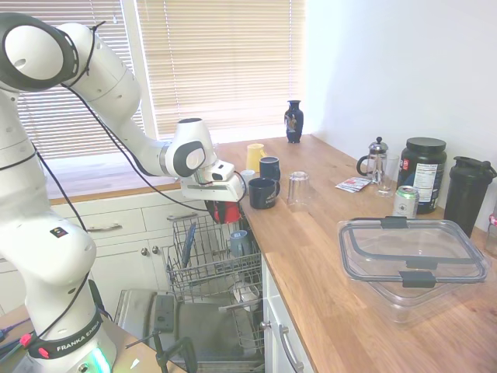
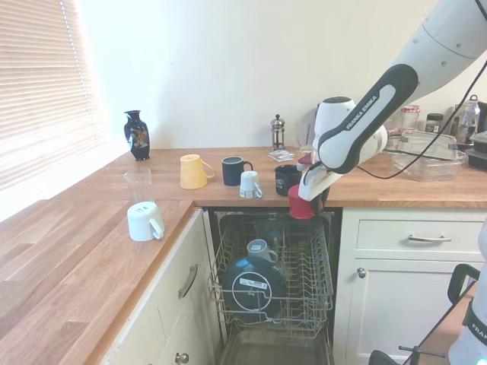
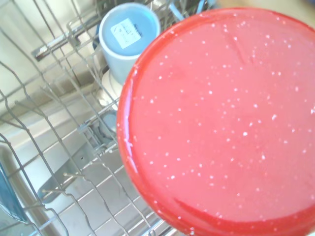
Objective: Unload a mug from dishwasher
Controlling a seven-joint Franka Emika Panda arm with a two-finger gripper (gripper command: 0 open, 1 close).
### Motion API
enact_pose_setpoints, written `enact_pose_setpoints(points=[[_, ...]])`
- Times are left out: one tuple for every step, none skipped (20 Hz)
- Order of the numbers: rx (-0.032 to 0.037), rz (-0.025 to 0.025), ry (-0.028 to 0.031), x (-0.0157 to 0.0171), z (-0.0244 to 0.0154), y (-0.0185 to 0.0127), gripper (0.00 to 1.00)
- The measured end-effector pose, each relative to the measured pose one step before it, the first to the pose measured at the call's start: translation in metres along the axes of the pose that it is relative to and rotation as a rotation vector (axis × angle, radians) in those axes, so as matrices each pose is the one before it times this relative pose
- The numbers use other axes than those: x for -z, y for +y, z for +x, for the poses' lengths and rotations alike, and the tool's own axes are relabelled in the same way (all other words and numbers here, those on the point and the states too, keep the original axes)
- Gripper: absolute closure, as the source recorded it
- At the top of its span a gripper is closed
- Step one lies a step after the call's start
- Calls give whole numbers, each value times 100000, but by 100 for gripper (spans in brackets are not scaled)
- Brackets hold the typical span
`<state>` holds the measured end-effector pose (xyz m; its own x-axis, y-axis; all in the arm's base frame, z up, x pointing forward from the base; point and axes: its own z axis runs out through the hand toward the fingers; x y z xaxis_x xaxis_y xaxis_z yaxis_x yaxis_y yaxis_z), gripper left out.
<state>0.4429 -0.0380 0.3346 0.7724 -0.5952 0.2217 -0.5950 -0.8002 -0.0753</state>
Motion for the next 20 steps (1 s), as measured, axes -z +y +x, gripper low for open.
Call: enact_pose_setpoints(points=[[-373,506,264,533,28,166,100],[-624,401,64,541,88,191,100],[-672,514,129,595,181,245,100],[-802,440,21,560,206,323,100],[-658,323,51,480,234,365,100],[-883,410,22,431,305,419,100],[-775,374,-122,335,341,404,100],[-706,280,-228,160,357,416,100],[-1007,351,-374,75,408,507,100],[-900,412,-368,106,428,497,100],[-867,252,-537,138,424,415,100],[-1101,307,-262,182,446,393,100],[-1016,213,-377,156,381,327,100],[-815,445,-451,89,429,295,100],[-883,154,-387,-38,391,291,100],[-945,52,-570,-169,414,293,100],[-1129,82,-709,-317,402,226,100],[-820,66,-873,-376,402,175,100],[-865,-48,-912,-434,427,192,100],[-789,10,-937,-444,462,203,100]])
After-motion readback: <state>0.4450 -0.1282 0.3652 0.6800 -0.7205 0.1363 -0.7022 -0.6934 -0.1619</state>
